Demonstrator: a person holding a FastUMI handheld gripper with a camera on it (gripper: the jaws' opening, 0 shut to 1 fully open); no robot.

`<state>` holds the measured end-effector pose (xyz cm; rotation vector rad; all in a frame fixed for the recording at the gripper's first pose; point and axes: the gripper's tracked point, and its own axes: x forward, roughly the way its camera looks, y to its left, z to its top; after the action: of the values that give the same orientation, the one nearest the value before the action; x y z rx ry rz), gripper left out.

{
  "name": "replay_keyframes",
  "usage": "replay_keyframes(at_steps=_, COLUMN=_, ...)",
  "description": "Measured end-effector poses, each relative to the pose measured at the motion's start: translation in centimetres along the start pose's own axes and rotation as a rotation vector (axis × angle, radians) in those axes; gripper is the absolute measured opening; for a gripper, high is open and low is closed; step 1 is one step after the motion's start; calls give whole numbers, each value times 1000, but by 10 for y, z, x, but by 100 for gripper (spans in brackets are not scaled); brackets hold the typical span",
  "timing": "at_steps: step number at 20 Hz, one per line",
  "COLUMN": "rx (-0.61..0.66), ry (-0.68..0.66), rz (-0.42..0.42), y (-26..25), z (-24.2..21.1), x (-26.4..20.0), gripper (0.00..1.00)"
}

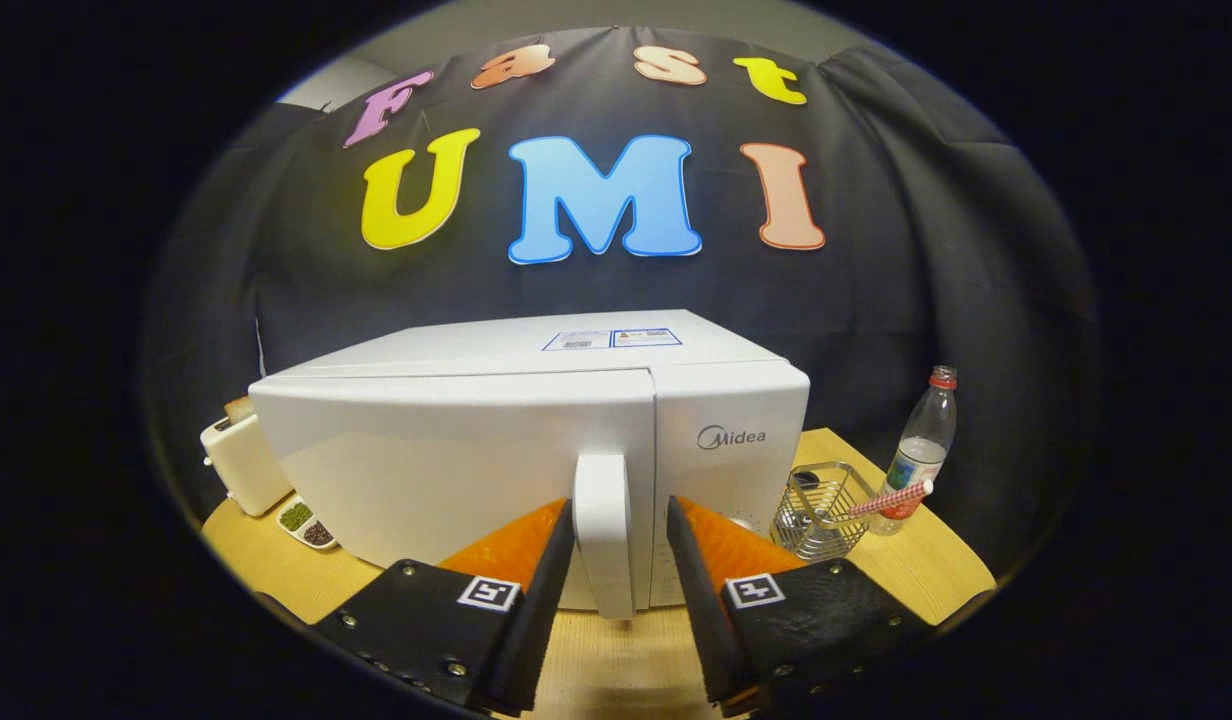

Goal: Open the microwave, put the food inside, and close the microwave door.

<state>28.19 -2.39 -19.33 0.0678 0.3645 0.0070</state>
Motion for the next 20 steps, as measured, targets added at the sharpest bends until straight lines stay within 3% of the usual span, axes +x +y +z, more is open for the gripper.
replay_keyframes(at_steps=2, rx=23, ry=9, rz=21, y=6, z=-3, x=4, gripper=60)
replay_keyframes(at_steps=4, rx=9, ry=8, rz=-5, y=6, z=-3, x=4, gripper=31)
replay_keyframes(at_steps=7, rx=-4, ry=27, rz=0, y=9, z=-4, x=0, gripper=22)
replay_keyframes(at_steps=8, rx=-17, ry=40, rz=10, y=8, z=-3, x=-1, gripper=14)
replay_keyframes(at_steps=14, rx=-74, ry=56, rz=31, y=16, z=-14, x=-35, gripper=14)
replay_keyframes(at_steps=20, rx=-19, ry=97, rz=24, y=30, z=-29, x=-75, gripper=17)
